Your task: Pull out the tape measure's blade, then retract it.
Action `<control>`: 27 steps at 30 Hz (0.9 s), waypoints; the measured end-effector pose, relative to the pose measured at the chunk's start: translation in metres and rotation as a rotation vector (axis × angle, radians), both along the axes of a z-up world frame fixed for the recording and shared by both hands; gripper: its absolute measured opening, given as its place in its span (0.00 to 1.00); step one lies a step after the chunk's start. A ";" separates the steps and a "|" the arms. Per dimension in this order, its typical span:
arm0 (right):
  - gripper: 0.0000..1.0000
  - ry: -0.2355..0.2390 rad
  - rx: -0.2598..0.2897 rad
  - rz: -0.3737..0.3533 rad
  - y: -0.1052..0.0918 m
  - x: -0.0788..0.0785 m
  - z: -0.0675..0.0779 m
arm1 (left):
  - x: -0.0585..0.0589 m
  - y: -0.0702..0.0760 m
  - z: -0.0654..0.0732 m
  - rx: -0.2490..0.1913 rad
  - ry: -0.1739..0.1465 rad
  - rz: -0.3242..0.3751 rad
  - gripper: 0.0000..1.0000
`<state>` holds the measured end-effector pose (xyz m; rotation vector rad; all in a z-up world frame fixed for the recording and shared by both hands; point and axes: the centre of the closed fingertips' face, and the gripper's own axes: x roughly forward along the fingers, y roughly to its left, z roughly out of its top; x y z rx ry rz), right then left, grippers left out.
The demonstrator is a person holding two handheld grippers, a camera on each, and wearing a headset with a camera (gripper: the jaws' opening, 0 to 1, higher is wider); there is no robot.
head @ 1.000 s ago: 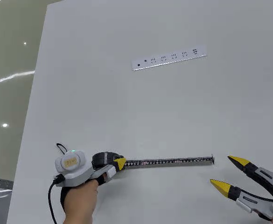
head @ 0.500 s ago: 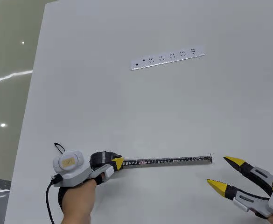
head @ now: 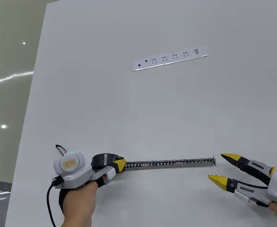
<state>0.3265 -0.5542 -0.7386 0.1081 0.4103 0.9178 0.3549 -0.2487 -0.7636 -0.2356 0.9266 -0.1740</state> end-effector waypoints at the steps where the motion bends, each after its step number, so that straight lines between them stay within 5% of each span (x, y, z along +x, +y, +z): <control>1: 0.45 -0.001 -0.002 0.004 0.000 0.001 -0.002 | 0.000 0.000 0.000 0.000 0.000 0.000 0.62; 27: 0.31 0.088 0.036 0.058 0.004 0.012 -0.023 | 0.000 0.000 -0.001 0.002 0.002 -0.004 0.62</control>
